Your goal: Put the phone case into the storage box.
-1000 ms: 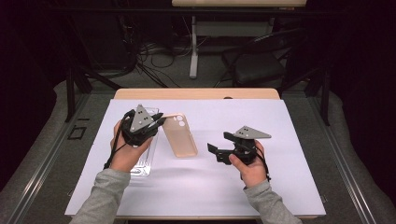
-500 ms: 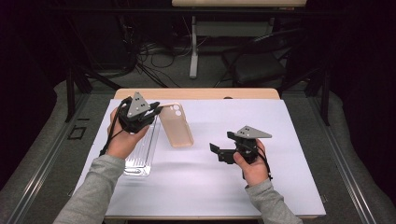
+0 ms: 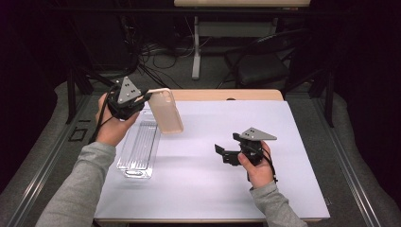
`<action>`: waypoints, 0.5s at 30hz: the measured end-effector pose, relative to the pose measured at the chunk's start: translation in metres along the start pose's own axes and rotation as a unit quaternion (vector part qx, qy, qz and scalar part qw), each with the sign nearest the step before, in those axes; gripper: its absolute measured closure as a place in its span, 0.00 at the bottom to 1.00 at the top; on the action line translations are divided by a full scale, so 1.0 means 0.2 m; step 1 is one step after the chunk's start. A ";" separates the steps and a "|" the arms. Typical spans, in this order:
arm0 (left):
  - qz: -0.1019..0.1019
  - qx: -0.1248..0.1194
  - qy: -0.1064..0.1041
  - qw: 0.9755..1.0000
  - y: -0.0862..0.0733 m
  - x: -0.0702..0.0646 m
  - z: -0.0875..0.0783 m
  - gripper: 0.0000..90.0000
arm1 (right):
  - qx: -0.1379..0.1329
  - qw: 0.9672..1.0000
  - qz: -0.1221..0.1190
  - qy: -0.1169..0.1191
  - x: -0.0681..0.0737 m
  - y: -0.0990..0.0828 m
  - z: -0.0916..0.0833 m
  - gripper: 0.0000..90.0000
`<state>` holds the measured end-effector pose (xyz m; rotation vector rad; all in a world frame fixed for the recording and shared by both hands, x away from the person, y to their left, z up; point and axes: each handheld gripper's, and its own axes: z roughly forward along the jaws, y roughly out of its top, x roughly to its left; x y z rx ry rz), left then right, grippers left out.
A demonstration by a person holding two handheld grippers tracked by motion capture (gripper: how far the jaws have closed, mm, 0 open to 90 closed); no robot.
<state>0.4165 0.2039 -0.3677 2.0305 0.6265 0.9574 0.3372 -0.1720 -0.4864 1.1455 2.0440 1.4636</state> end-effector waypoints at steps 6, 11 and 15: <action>0.010 0.000 0.020 1.000 -0.01 0.10 0.02 0.88 | -0.002 1.000 -0.001 -0.012 -0.01 0.00 0.00 0.16; 0.018 0.007 0.027 0.999 -0.03 0.16 0.05 0.88 | -0.001 1.000 -0.001 -0.020 -0.01 0.00 0.00 0.16; 0.024 0.014 0.036 0.999 -0.05 0.21 0.07 0.88 | -0.002 1.000 -0.004 -0.025 -0.01 -0.01 0.00 0.16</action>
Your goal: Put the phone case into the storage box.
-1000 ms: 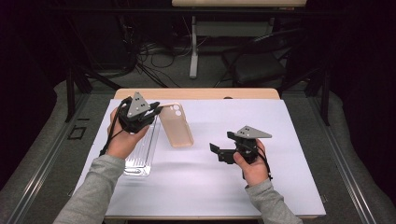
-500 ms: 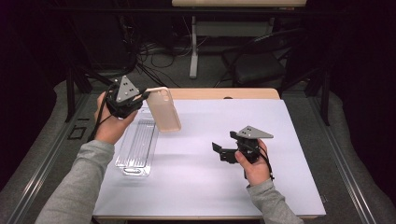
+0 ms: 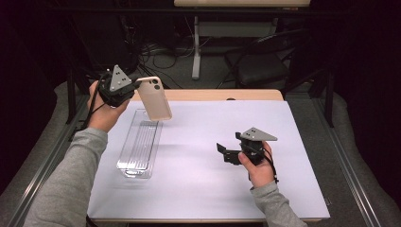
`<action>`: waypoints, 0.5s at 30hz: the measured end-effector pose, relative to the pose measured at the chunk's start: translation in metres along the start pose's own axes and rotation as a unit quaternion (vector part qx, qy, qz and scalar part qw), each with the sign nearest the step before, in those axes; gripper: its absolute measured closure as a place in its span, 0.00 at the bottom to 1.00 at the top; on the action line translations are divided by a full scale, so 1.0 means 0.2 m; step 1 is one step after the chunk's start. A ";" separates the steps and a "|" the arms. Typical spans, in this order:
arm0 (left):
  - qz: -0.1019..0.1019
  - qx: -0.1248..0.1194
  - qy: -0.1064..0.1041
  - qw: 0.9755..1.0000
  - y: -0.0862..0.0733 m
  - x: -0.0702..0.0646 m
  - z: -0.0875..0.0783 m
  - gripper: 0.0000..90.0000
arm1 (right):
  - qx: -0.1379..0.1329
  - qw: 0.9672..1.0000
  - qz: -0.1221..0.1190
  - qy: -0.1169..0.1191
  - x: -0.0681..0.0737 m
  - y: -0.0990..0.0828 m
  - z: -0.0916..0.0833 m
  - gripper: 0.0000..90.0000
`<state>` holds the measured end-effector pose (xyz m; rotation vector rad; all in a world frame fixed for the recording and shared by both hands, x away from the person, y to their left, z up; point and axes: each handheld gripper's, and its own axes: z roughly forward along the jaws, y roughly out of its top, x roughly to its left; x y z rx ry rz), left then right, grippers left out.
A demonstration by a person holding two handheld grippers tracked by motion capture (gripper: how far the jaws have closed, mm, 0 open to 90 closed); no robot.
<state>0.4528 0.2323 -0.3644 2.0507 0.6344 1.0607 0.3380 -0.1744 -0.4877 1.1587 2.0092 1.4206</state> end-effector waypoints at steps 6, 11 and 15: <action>0.005 0.002 0.016 1.000 -0.02 0.07 0.02 0.88 | -0.003 1.000 -0.005 -0.008 -0.01 0.00 -0.01 0.16; 0.005 -0.001 0.025 1.000 -0.05 0.11 0.03 0.88 | -0.004 1.000 -0.008 -0.014 -0.01 -0.01 -0.01 0.16; 0.010 -0.001 0.032 0.999 -0.08 0.14 0.05 0.88 | -0.001 1.000 -0.010 -0.019 -0.01 -0.01 -0.01 0.16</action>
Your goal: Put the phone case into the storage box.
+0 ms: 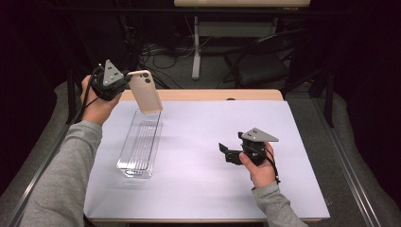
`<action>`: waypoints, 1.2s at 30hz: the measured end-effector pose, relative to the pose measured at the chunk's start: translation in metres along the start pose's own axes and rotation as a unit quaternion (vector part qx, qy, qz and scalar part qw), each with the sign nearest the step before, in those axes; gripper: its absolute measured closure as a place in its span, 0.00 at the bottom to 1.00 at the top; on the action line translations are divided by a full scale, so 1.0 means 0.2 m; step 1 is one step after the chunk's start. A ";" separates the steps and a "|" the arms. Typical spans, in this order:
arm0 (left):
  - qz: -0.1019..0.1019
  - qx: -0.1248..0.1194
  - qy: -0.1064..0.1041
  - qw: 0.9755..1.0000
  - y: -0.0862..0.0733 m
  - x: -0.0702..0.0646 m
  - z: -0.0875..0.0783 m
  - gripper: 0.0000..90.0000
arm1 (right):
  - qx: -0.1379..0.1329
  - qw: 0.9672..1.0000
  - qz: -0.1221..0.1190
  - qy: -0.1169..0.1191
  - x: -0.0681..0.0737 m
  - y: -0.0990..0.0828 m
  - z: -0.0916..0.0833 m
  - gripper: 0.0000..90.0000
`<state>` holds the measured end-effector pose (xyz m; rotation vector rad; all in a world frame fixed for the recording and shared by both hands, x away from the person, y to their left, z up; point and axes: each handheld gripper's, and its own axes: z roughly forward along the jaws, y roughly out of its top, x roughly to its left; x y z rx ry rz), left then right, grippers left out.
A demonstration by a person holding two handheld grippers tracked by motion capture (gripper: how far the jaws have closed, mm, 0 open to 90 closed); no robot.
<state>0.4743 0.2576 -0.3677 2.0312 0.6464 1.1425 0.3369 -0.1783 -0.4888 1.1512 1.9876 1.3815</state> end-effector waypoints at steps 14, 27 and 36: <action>0.049 0.008 0.000 0.999 -0.14 -0.02 0.09 0.89 | 0.003 1.000 0.000 -0.006 -0.01 -0.01 0.00 0.16; 0.065 0.007 -0.008 0.998 -0.24 -0.09 0.17 0.89 | 0.007 1.000 -0.002 -0.008 -0.01 -0.01 0.01 0.16; 0.082 0.008 -0.002 0.997 -0.28 -0.16 0.22 0.89 | 0.008 1.000 0.002 -0.007 -0.02 -0.02 0.01 0.16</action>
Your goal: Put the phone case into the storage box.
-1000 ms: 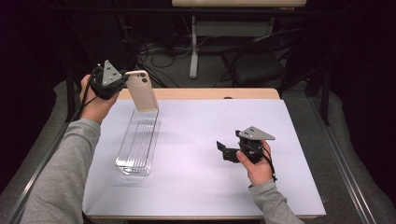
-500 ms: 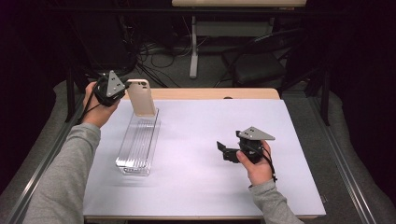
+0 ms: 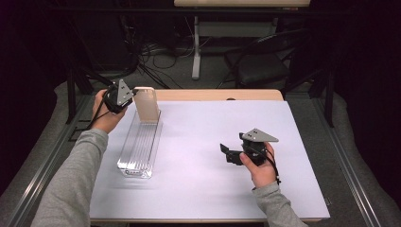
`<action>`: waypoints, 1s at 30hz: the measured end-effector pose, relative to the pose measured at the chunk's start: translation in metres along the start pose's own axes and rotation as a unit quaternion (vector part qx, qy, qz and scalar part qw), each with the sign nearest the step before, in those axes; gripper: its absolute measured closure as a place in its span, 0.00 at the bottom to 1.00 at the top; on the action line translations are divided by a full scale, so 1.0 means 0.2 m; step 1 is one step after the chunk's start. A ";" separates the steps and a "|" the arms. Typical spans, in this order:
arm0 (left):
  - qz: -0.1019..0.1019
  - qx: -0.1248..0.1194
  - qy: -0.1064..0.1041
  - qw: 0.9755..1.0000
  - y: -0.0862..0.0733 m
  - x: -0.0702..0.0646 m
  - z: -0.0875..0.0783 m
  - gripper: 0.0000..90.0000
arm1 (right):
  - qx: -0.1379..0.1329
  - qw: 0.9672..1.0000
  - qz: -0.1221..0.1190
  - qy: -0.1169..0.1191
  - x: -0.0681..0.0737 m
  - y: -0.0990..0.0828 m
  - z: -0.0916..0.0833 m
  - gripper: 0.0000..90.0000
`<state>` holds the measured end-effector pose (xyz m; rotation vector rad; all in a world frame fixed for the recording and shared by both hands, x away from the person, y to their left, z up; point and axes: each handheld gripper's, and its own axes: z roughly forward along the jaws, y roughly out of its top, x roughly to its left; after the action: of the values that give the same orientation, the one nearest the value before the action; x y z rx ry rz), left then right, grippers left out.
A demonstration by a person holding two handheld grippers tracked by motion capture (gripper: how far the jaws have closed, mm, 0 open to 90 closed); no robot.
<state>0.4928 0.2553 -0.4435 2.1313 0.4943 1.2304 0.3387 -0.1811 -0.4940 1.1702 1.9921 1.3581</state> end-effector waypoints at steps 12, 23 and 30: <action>0.014 -0.002 0.010 1.000 -0.04 -0.05 0.03 0.88 | 0.003 1.000 -0.003 0.001 0.00 -0.01 0.01 0.16; 0.007 0.010 0.009 1.000 -0.06 -0.04 0.05 0.83 | 0.005 1.000 -0.006 0.002 0.01 -0.01 0.01 0.16; -0.025 0.024 0.005 0.999 -0.07 -0.02 0.05 0.68 | 0.006 1.000 -0.008 0.003 0.01 -0.01 0.01 0.16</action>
<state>0.4996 0.2595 -0.4592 2.1394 0.5838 1.2136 0.3380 -0.1792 -0.4962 1.1552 2.0112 1.3451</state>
